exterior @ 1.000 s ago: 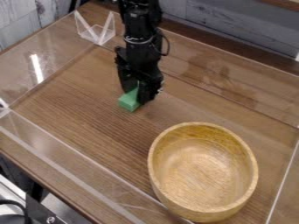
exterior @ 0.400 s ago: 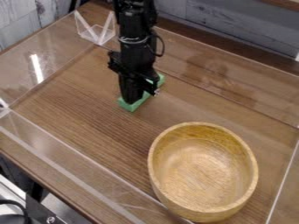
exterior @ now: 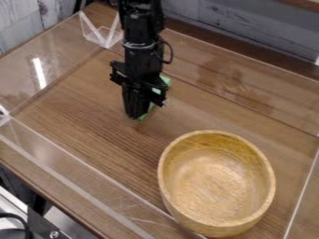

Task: Put the green block in the brown bowl

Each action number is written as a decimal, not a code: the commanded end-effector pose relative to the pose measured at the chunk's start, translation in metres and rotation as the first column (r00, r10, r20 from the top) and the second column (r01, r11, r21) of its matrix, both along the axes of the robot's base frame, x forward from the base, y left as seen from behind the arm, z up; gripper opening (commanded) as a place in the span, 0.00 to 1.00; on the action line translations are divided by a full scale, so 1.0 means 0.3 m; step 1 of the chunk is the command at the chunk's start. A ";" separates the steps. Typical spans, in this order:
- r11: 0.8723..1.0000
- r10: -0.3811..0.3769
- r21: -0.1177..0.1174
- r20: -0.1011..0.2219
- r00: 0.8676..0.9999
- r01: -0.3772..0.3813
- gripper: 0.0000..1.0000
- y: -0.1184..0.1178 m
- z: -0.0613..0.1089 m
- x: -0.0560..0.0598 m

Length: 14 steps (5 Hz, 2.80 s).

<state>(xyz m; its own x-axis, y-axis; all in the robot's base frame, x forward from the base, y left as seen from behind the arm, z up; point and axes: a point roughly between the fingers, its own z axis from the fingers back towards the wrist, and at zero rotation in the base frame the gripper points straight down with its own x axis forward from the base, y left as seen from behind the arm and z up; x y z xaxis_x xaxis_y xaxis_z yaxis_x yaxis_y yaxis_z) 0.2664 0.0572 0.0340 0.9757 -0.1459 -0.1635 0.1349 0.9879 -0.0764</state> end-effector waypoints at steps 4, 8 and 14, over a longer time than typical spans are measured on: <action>1.000 -0.021 -0.018 0.052 0.998 0.022 0.00 -0.128 0.328 -0.021; 0.998 -0.055 0.025 0.135 0.989 0.052 1.00 -0.053 0.354 0.032; 0.994 -0.106 0.056 0.196 0.975 0.097 1.00 0.064 0.054 0.070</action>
